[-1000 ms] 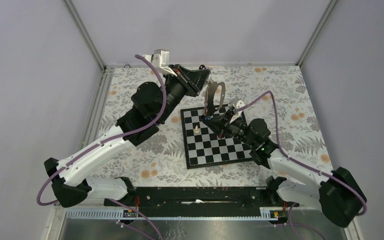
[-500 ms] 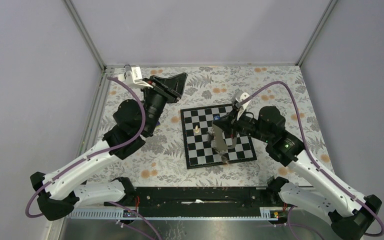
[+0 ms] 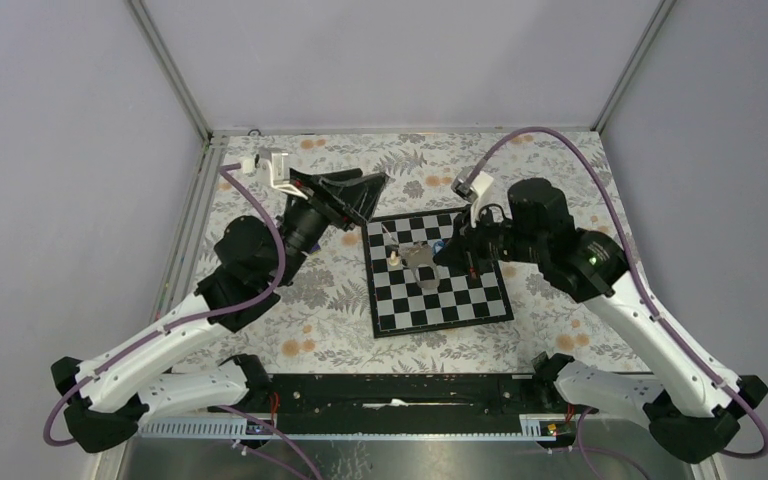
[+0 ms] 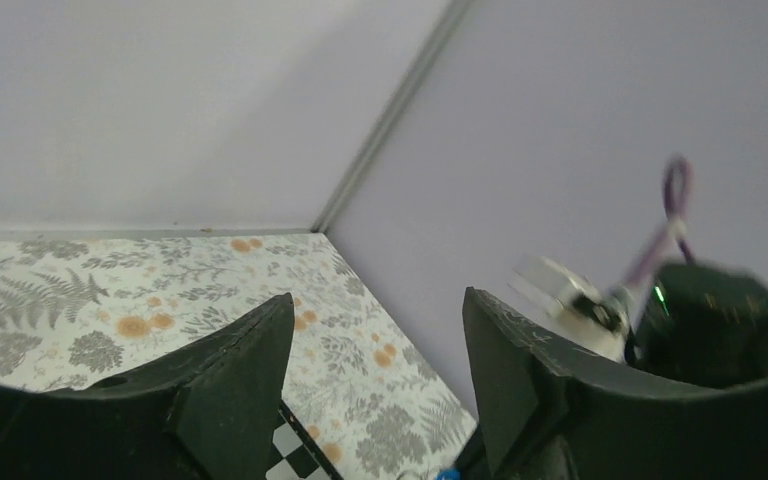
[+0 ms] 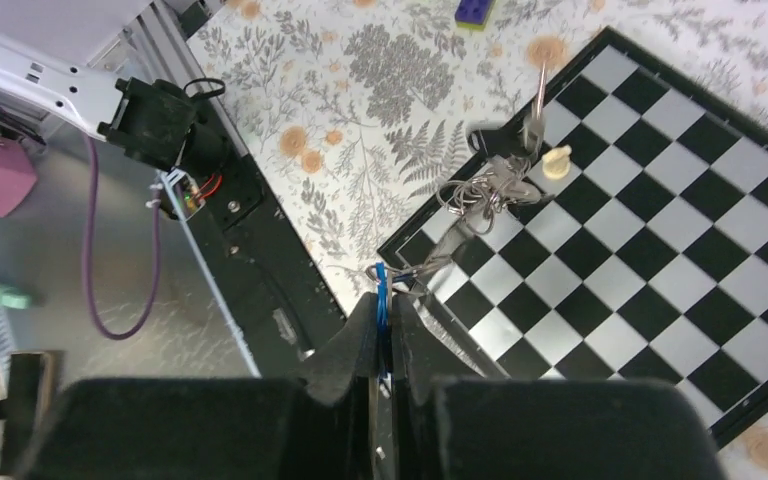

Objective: Remove the keys from the keyring
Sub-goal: Pick up the key from the keyring, then adjust the keyring.

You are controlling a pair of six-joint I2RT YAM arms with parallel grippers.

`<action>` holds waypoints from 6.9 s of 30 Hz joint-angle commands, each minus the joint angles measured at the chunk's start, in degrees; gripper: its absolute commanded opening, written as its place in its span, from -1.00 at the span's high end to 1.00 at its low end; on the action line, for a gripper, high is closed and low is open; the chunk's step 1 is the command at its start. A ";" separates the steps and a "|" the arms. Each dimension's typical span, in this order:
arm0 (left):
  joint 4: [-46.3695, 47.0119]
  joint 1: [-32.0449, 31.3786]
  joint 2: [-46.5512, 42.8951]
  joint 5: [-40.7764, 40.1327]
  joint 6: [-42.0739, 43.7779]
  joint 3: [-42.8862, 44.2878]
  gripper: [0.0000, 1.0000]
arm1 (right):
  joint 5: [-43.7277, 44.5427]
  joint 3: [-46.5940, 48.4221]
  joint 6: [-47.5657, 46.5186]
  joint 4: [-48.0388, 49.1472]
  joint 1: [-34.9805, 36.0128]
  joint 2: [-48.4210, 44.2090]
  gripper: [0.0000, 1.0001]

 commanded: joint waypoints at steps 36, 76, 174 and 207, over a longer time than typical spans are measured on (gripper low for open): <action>11.69 0.00 -2.74 67.47 20.48 -16.22 -0.87 | -17.61 20.48 0.04 -28.48 0.42 8.81 1.00; 33.78 -0.49 9.07 63.74 8.98 -18.39 -0.60 | -23.11 20.04 2.10 -24.58 0.42 7.70 1.00; 2.74 -0.56 3.02 57.97 31.48 -6.86 1.00 | -19.87 13.01 0.40 -24.65 0.43 4.16 0.97; 0.20 -1.39 -3.62 48.83 71.38 -7.80 1.00 | -6.14 -13.17 -12.53 20.81 0.41 -13.90 0.77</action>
